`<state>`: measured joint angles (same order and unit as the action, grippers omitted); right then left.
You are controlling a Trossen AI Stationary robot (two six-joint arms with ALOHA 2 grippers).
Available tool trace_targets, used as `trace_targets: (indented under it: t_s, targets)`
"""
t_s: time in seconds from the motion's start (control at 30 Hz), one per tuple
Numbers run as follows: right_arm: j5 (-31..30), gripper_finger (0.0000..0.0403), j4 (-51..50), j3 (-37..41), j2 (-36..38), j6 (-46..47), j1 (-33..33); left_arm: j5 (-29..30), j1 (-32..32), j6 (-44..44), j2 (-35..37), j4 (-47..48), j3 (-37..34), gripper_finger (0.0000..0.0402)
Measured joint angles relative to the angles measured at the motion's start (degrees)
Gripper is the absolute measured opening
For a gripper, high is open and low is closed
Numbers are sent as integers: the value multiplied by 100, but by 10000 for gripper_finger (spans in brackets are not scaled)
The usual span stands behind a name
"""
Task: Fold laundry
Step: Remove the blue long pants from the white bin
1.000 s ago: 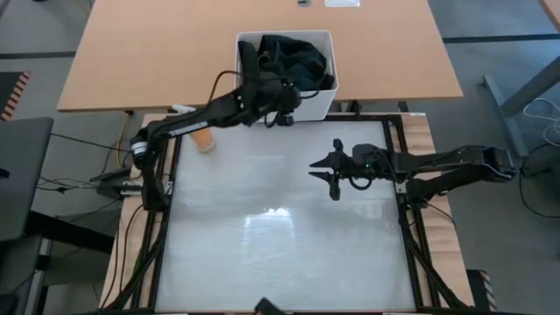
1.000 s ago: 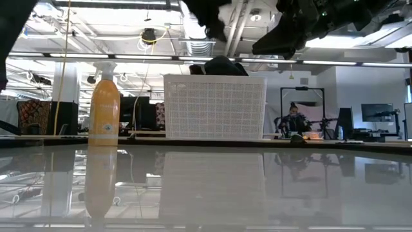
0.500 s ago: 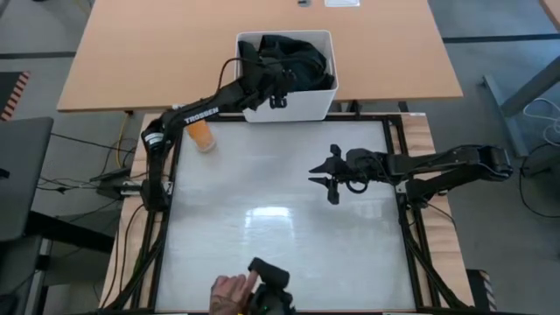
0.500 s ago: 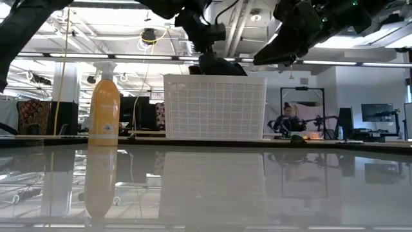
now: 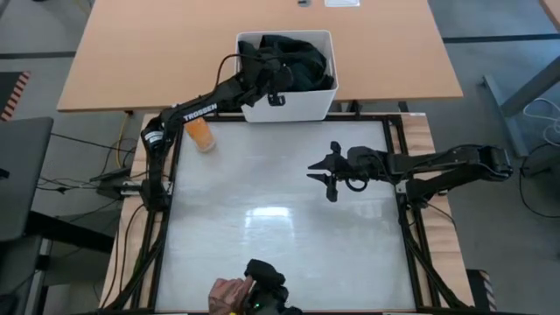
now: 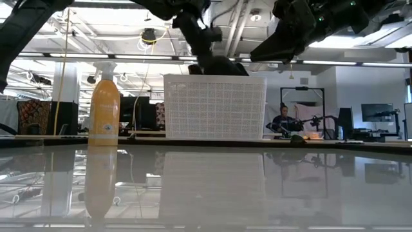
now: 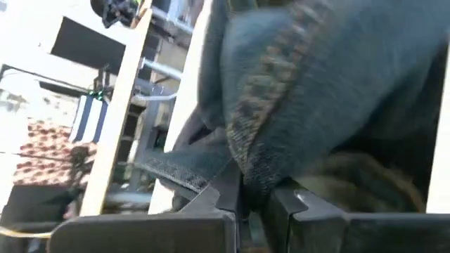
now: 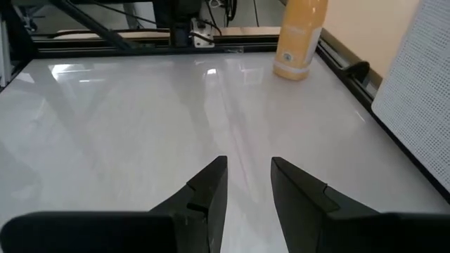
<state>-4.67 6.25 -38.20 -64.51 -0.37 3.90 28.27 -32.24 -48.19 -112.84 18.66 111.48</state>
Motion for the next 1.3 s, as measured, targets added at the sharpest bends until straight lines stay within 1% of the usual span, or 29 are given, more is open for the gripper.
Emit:
trace_targets:
  t_s: [0.1,0.23,0.33,0.4,0.43,0.53,0.6,0.63,0.67,0.73,0.83,0.97,1.1,1.17,1.2,1.27,1.3]
  targets:
    - [0,136,0,0,0,-10,0,-263,10,396,158,-7,389,4]
    - [0,136,-28,0,0,-10,0,-601,10,882,565,15,1038,3]
    - [0,136,-92,0,0,-10,0,-1078,7,1473,927,75,1483,2]
    - [2,136,-134,0,0,-10,0,-1697,6,2030,1200,156,1708,2]
    - [0,136,-143,0,0,-10,0,-2113,4,2366,1335,157,1805,2]
    - [2,136,-123,0,0,29,0,-3646,4,3500,1734,42,2011,1]
    - [2,136,-92,0,0,64,0,-4714,9,4118,2005,-181,2053,1]
    - [2,136,-75,0,0,77,0,-5157,22,4375,2129,-289,2059,1]
    - [2,136,-52,0,0,89,0,-5503,66,4588,2242,-378,2064,1]
    - [2,136,14,0,0,99,0,-6007,197,4881,2423,-452,2066,0]
    - [2,136,126,1,38,184,0,-6505,507,5022,2601,-409,2060,0]
    - [3,136,436,-30,258,57,15,-7222,1098,5151,2721,-422,2055,0]
    - [9,136,429,-355,591,2,173,-8101,1819,5151,2779,-177,2057,0]
    - [9,136,430,-465,717,-16,281,-8502,2189,5089,2800,356,2057,0]
    - [9,136,429,-496,759,-49,350,-8610,2387,4909,2801,772,2057,0]
    - [9,136,400,-505,812,-102,513,-8558,2804,4111,2804,1936,2057,0]
    - [11,136,384,-505,814,-99,602,-8302,3010,3543,2805,2688,2057,0]
